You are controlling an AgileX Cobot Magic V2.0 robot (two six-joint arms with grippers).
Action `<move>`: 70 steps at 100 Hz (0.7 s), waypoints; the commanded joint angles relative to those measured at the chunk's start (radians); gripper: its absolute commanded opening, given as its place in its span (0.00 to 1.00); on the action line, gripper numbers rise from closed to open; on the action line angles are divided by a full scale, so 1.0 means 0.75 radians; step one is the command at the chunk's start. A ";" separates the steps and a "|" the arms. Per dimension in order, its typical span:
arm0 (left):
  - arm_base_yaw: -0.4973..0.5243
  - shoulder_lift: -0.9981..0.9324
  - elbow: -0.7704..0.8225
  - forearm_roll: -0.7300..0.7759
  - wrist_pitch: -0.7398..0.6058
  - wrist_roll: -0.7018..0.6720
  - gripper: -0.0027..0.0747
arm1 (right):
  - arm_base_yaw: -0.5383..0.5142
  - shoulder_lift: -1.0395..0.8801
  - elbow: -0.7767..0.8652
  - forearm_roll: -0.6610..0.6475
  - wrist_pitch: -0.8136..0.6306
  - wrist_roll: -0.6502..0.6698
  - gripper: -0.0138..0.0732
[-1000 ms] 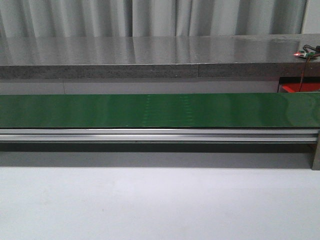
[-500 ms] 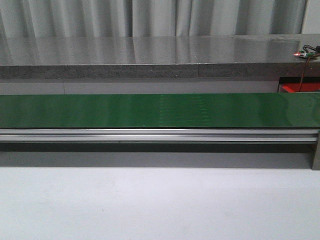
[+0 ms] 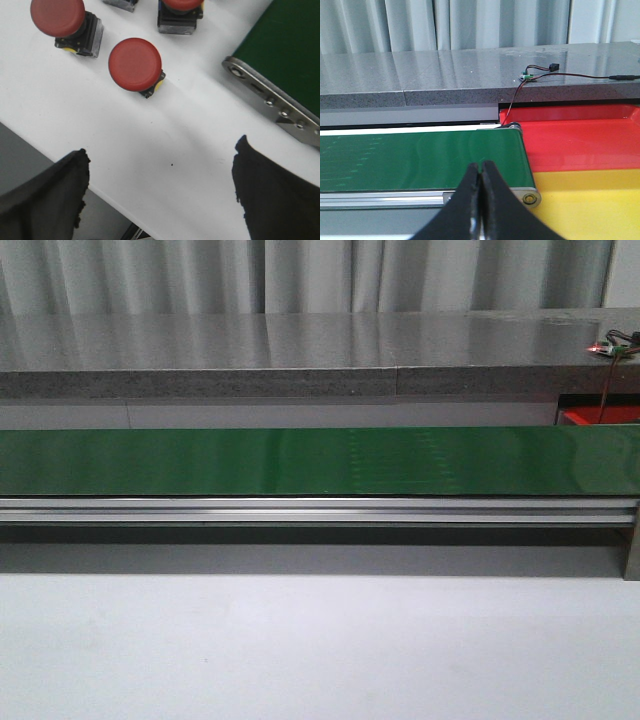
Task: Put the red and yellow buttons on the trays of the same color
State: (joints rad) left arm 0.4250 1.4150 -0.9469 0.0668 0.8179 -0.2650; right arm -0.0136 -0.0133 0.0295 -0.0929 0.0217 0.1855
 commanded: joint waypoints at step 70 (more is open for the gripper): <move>0.009 0.282 -0.048 0.150 -0.386 -0.301 0.74 | -0.010 -0.022 -0.024 -0.017 -0.099 -0.003 0.08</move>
State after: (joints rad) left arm 0.4250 1.6571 -0.9544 0.1652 0.5888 -0.4603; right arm -0.0136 -0.0133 0.0295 -0.0929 0.0217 0.1855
